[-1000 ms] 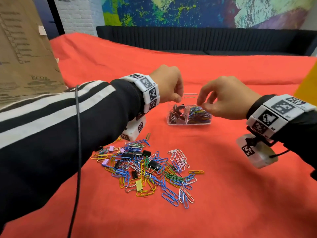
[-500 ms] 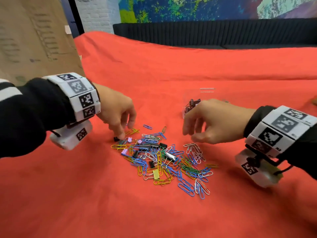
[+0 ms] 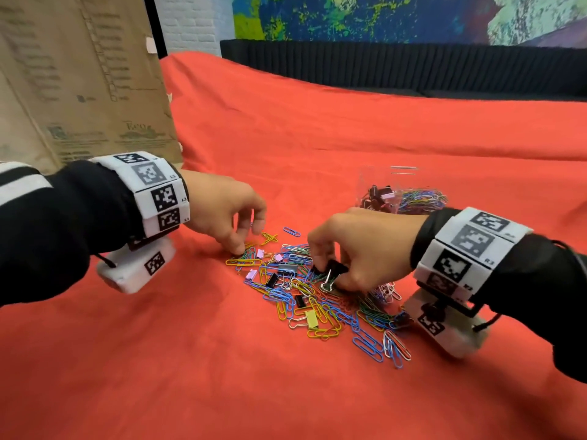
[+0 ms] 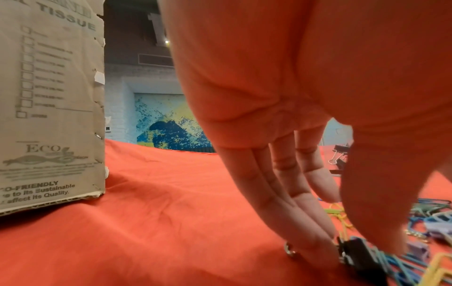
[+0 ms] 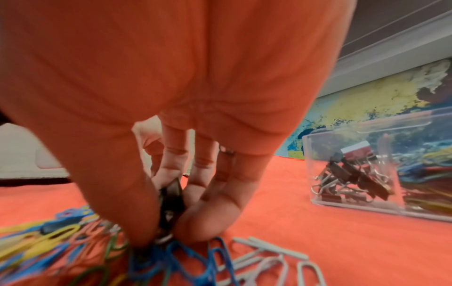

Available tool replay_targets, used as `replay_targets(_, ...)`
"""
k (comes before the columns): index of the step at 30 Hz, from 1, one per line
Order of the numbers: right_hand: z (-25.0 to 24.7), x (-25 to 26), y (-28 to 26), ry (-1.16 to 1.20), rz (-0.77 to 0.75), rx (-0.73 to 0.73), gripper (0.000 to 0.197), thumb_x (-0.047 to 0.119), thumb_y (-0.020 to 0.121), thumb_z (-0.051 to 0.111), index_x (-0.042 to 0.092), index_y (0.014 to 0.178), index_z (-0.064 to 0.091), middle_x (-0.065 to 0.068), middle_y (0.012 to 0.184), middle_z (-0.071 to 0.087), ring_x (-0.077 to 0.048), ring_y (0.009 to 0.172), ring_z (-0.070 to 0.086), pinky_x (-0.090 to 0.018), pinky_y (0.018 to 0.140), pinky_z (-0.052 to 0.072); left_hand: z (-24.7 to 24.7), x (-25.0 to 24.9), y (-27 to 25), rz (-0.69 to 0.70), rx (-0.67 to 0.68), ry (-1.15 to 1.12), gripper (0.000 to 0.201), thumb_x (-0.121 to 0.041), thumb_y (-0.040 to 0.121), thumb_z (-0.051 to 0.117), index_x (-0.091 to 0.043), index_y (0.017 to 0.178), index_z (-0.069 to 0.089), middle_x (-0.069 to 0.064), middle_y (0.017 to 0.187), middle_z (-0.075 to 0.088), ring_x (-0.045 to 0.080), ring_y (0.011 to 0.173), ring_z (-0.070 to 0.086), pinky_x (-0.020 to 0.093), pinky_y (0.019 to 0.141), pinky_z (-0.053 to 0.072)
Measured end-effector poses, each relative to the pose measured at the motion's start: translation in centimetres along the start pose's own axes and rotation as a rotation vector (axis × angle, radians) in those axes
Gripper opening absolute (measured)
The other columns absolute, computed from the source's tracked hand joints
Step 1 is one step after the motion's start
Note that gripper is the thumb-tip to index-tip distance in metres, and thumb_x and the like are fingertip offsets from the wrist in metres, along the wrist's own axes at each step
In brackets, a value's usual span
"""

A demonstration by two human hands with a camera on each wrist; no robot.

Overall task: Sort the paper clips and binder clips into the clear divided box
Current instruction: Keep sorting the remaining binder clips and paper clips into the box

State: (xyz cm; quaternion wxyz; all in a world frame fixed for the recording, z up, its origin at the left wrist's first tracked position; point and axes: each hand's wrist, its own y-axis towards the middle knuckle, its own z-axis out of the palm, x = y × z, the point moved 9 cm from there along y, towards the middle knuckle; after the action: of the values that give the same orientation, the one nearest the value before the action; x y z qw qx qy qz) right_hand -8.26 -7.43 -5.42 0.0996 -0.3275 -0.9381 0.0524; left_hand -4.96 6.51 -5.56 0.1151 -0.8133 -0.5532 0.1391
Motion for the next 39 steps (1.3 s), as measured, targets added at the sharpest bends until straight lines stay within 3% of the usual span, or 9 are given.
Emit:
replay_targets(3,-0.8,-0.7,-0.2,0.033,0.024,-0.019,0.019,0.026,0.072,0.077,0.028,0.088,0.067,0.01,0.084,0.069,0.007,0.065,0.06,-0.007,0.055,0.04,0.3,0.4,-0.2,0.002,0.024,-0.029,0.023,-0.014,0.079,0.071,-0.032,0.092,0.064,-0.016,0.084,0.07,-0.001,0.064,0.066,0.007,0.059,0.045)
replay_targets(5,-1.5,-1.4,-0.4,0.052,0.061,-0.035,0.021,0.035,0.073,0.079,0.029,0.09,0.068,0.01,0.082,0.071,0.002,0.067,0.063,-0.016,0.061,0.048,0.6,0.5,-0.3,-0.004,0.028,0.007,0.029,-0.015,0.075,0.076,-0.039,0.083,0.061,-0.025,0.077,0.066,-0.002,0.065,0.066,0.005,0.056,0.043)
replay_targets(8,-2.2,-2.0,-0.7,0.064,0.089,-0.04,0.022,0.038,0.076,0.078,0.032,0.094,0.068,0.01,0.079,0.074,0.0,0.066,0.064,-0.021,0.064,0.05,1.3,0.6,0.0,-0.022,0.055,0.024,0.025,-0.019,0.072,0.08,-0.033,0.082,0.062,-0.035,0.059,0.059,-0.008,0.055,0.058,0.003,0.051,0.039)
replay_targets(15,-3.0,-2.6,-1.1,0.144,0.083,-0.036,0.019,0.034,0.076,0.08,0.03,0.093,0.073,0.009,0.07,0.074,-0.005,0.063,0.068,-0.027,0.066,0.055,0.5,0.7,-0.4,-0.005,-0.002,0.048,0.015,-0.02,0.075,0.076,-0.029,0.08,0.065,-0.023,0.061,0.066,-0.006,0.053,0.06,0.004,0.052,0.039)
replay_targets(21,-6.4,-5.5,-2.4,0.189,0.14,-0.177,0.021,0.029,0.07,0.085,0.033,0.089,0.077,0.009,0.072,0.074,-0.01,0.066,0.07,-0.025,0.064,0.054,-4.3,-0.1,-1.1,0.019,-0.161,-0.053,0.016,-0.015,0.075,0.076,-0.027,0.081,0.067,-0.009,0.069,0.073,0.009,0.06,0.069,0.013,0.055,0.048)
replay_targets(27,-11.3,-11.1,-4.3,0.054,0.349,-0.497,0.01,0.032,0.07,0.081,0.03,0.078,0.076,0.009,0.064,0.07,-0.004,0.063,0.065,-0.019,0.059,0.042,-9.3,-3.7,0.3,0.111,-0.438,-0.191,0.012,-0.025,0.075,0.08,-0.024,0.084,0.073,-0.004,0.067,0.074,0.01,0.06,0.069,0.019,0.059,0.051)
replay_targets(29,-12.2,-12.6,-4.3,-0.004,0.399,-0.598,0.009,0.031,0.072,0.079,0.028,0.081,0.077,0.007,0.066,0.067,-0.013,0.069,0.065,-0.019,0.065,0.041,-10.4,-5.1,1.4,0.115,-0.553,-0.17,0.011,-0.028,0.075,0.079,-0.026,0.085,0.075,-0.006,0.064,0.074,0.002,0.06,0.068,0.02,0.063,0.052)
replay_targets(34,-10.8,-14.1,-2.1,-0.033,0.42,-0.572,0.013,0.03,0.071,0.077,0.033,0.083,0.072,0.002,0.075,0.068,-0.018,0.079,0.062,-0.035,0.079,0.057,-11.6,-7.3,3.9,0.098,-0.673,-0.117,0.014,-0.026,0.076,0.076,-0.021,0.089,0.076,-0.005,0.066,0.074,0.001,0.062,0.067,0.019,0.07,0.052)
replay_targets(39,-10.2,-14.3,-1.7,0.016,0.372,-0.619,0.024,0.023,0.072,0.081,0.026,0.094,0.073,0.007,0.078,0.071,-0.011,0.072,0.066,-0.029,0.079,0.056,-11.6,-8.1,5.5,0.093,-0.672,-0.138,0.014,-0.024,0.076,0.075,-0.021,0.089,0.076,-0.004,0.064,0.074,0.002,0.061,0.067,0.02,0.068,0.053)
